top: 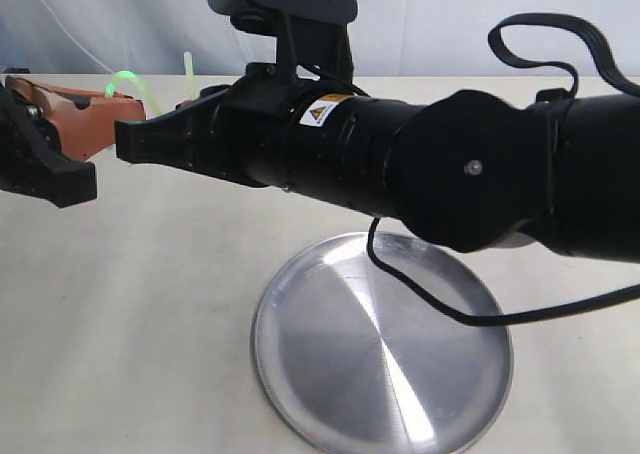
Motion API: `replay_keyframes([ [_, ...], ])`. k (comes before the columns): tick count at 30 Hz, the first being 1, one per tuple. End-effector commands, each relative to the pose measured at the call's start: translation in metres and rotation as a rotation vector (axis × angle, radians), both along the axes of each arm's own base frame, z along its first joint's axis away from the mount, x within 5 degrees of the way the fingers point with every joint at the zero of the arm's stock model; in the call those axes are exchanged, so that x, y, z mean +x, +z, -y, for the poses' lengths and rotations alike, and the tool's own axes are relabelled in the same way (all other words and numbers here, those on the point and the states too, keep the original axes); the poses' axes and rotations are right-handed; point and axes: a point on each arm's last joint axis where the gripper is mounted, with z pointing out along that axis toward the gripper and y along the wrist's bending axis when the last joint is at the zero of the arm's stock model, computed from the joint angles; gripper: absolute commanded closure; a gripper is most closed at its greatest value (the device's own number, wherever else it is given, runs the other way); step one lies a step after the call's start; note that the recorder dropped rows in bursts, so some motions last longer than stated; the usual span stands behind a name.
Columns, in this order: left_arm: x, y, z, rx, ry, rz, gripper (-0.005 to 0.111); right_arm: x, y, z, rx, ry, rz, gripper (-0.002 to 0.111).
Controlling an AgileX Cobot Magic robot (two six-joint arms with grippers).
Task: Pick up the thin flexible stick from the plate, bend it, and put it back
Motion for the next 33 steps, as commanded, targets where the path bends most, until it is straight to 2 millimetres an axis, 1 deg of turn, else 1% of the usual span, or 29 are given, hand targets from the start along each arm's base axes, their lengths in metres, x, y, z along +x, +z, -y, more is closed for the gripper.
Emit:
replay_keyframes([
  [1,0.004,0.004,-0.003,-0.041,0.045,0.0,0.107,-0.01,-0.003,-0.003,-0.052,0.078,-0.011,0.109],
  [16,0.004,0.005,-0.002,-0.064,0.046,-0.003,0.107,-0.018,-0.01,-0.004,-0.135,0.172,-0.038,0.109],
  [33,0.004,0.005,-0.002,-0.074,0.044,-0.005,0.107,-0.022,-0.015,-0.004,-0.223,0.251,-0.002,0.109],
])
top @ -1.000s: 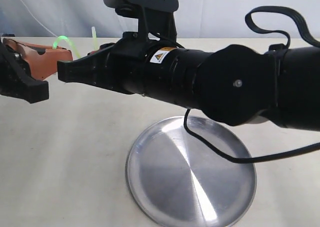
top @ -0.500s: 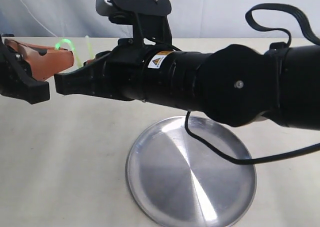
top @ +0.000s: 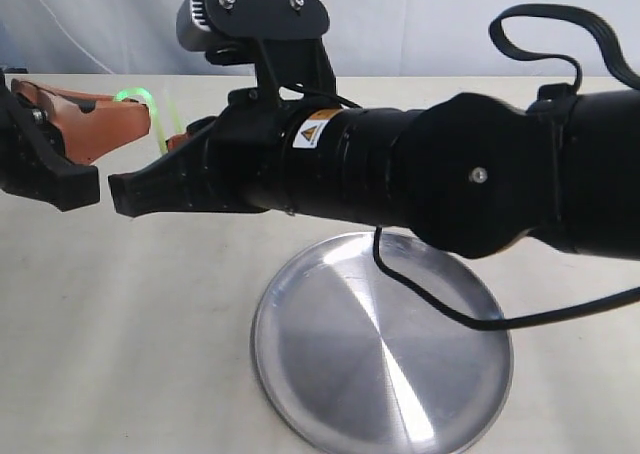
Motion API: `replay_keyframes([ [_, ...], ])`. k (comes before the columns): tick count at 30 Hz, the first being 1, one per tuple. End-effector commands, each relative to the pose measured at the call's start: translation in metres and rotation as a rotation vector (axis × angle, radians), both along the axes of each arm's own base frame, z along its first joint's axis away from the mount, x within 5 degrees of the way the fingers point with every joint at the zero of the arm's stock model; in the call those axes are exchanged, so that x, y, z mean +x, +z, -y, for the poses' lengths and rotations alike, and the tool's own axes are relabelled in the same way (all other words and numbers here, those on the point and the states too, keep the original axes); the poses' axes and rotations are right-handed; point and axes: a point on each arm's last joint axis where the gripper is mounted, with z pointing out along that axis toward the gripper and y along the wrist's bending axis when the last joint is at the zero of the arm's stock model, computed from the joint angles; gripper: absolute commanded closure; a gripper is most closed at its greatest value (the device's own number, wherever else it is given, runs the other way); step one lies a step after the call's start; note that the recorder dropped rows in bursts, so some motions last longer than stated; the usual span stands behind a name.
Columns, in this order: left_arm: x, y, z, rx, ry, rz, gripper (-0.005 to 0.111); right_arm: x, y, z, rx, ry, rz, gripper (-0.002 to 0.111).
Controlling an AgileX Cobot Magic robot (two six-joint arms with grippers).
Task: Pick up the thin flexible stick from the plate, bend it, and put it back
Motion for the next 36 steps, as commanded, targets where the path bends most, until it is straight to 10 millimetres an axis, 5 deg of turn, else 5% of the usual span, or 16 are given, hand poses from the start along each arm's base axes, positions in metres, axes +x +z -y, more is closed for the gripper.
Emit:
replay_keyframes([
  [1,0.004,0.006,-0.003,-0.066,0.055,0.0,0.107,-0.012,-0.008,-0.002,-0.101,0.11,-0.015,0.109],
  [36,0.012,-0.005,0.006,-0.127,-0.029,-0.079,0.107,-0.015,-0.011,-0.001,-0.151,0.159,0.01,0.109],
])
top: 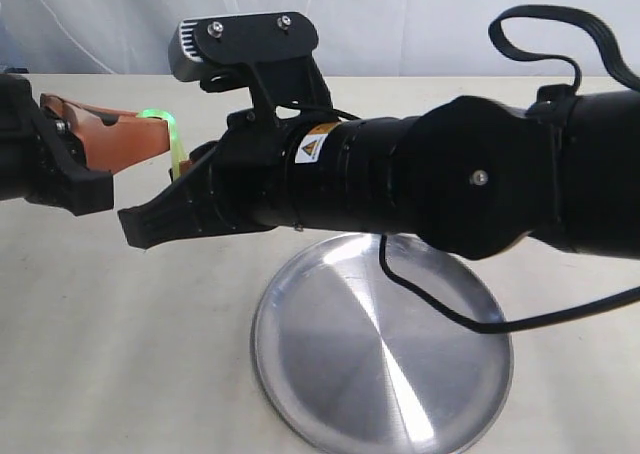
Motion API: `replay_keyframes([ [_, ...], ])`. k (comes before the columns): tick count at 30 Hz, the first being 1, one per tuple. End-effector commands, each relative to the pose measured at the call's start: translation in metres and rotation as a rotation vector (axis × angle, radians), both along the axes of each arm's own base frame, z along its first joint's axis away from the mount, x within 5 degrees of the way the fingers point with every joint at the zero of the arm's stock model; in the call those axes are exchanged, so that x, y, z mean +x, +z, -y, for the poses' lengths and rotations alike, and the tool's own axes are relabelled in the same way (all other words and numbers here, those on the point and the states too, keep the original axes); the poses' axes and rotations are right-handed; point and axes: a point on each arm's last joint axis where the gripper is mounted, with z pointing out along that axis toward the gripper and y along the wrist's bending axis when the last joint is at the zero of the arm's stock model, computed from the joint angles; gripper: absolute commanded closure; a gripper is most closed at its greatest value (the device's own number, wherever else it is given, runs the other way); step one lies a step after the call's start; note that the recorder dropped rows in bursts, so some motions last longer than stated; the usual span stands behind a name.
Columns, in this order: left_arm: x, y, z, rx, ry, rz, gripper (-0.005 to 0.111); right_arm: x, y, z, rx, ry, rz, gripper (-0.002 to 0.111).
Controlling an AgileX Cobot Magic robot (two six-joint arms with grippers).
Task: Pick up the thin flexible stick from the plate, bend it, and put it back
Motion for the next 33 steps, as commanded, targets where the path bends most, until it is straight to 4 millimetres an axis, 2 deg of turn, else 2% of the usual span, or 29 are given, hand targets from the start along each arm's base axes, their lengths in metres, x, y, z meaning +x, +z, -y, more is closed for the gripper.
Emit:
replay_keyframes([
  [1,0.0047,0.0053,-0.0007,-0.075,0.036,-0.007,0.107,-0.0096,-0.0056,-0.0014,-0.076,0.088,0.011,0.109],
  [33,0.0036,0.0046,0.001,-0.083,0.015,-0.021,0.107,-0.0124,-0.0134,0.0035,-0.274,0.247,0.163,0.109],
])
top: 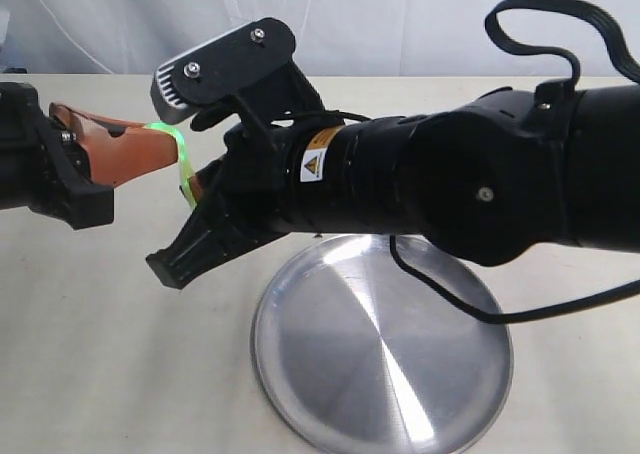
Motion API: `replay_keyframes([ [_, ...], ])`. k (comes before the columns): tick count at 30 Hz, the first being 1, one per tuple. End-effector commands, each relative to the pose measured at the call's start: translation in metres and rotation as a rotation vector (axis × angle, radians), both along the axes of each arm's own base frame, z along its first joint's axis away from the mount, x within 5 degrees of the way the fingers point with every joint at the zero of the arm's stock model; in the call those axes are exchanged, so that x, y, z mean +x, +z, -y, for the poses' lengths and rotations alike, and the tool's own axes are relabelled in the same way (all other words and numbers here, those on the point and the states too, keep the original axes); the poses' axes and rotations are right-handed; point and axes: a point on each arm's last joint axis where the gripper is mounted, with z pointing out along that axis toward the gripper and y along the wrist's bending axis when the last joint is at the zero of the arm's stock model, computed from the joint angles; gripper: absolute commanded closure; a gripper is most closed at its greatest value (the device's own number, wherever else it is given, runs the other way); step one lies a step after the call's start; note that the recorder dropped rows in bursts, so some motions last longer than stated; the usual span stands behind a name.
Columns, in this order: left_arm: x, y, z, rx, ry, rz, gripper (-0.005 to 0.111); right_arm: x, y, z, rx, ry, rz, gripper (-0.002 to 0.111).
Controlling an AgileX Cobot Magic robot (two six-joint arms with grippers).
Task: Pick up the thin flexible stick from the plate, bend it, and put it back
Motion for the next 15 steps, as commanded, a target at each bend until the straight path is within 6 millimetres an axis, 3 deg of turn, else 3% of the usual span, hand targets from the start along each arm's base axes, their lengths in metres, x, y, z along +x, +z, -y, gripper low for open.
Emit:
replay_keyframes([
  [1,0.0052,0.0059,-0.0009,-0.084,0.06,-0.015,0.107,-0.0125,-0.0083,-0.0002,-0.12,0.103,0.01,0.109],
  [15,0.0102,-0.0025,0.0012,-0.075,0.038,-0.058,0.107,-0.0131,-0.0105,0.0016,-0.217,0.21,0.124,0.109],
])
